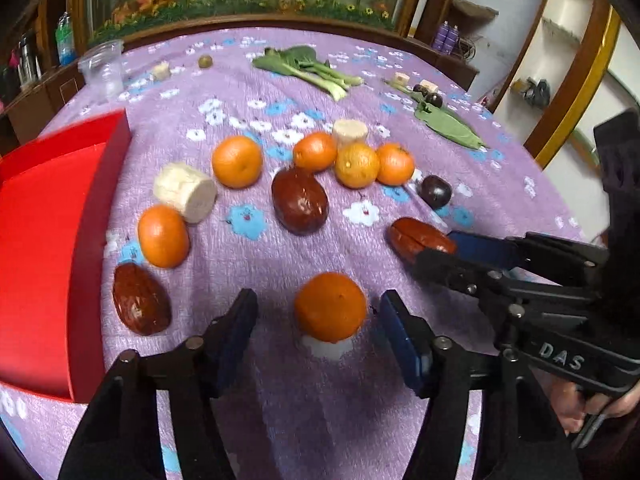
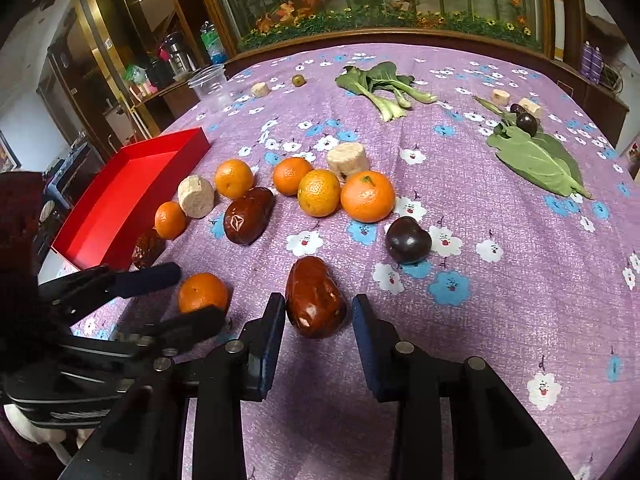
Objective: Organize fruits
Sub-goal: 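Close the left tool on the orange while the right tool grasps the red date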
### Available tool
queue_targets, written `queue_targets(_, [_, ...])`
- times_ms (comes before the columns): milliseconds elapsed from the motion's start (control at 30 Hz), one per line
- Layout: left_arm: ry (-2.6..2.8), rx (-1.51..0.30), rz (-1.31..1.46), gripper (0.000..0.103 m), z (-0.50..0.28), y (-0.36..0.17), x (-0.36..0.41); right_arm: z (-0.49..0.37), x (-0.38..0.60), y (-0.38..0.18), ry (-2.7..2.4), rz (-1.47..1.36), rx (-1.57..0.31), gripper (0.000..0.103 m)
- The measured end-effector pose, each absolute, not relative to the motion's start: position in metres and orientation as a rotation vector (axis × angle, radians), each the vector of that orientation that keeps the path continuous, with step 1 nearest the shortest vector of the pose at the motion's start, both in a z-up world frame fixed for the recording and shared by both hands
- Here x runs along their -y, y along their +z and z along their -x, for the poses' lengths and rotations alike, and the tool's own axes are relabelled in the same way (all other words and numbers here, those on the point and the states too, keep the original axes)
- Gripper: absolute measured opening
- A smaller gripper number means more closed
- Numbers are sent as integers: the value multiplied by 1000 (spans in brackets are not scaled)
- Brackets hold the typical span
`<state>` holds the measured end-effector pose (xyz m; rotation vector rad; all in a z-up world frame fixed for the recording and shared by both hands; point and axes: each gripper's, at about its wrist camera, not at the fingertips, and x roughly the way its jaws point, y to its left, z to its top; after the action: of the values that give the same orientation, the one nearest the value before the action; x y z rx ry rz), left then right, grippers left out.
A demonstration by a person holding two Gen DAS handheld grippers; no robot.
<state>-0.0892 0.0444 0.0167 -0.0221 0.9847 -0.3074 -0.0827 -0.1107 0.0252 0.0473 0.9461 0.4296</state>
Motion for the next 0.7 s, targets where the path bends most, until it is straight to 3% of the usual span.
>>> queue_targets(67, [-285,-984,-12,43,90,17,-42,82,108,25,430,-40,-951,38])
queue_targets(100, [-293,-982,-5,32,91,17,-42,81,106,24,431,-34,-953,38])
queue_targets(433, [-205,-919,77,32,103,32,-79,88,92,30,437,2,-924,34])
queue_targets(700, [-78,-805,141,32,114,70,-142,91,71,95,493,-8,-827,34])
